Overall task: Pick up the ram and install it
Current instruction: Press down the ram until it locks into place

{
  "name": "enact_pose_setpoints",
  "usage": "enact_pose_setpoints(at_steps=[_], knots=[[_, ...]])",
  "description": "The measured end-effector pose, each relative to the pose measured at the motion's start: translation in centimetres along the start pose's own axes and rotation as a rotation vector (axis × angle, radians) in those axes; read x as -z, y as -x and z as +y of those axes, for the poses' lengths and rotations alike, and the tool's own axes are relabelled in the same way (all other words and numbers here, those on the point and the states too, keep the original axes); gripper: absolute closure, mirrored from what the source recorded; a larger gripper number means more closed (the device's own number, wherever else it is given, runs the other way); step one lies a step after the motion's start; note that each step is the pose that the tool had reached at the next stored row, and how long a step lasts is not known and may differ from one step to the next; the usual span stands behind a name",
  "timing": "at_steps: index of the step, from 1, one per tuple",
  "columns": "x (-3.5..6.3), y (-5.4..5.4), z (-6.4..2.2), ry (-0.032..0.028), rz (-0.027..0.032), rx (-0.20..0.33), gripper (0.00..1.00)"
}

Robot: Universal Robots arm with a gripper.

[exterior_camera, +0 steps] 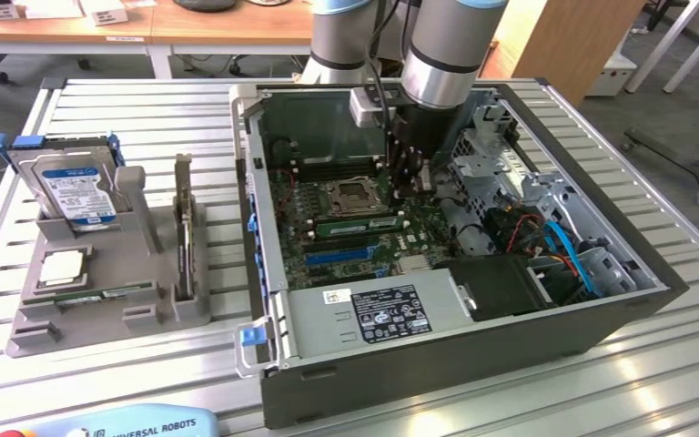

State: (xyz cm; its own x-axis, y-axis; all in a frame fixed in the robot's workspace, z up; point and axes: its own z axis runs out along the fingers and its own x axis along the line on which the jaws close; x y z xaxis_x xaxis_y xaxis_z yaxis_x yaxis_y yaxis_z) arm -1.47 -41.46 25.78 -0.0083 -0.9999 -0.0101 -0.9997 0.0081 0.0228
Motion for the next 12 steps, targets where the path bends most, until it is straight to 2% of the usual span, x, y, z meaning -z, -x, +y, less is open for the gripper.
enact_pose_setpoints(at_steps=[12], knots=[[-0.37,0.00,-0.01,-0.0002,-0.0002,0.000,0.90]])
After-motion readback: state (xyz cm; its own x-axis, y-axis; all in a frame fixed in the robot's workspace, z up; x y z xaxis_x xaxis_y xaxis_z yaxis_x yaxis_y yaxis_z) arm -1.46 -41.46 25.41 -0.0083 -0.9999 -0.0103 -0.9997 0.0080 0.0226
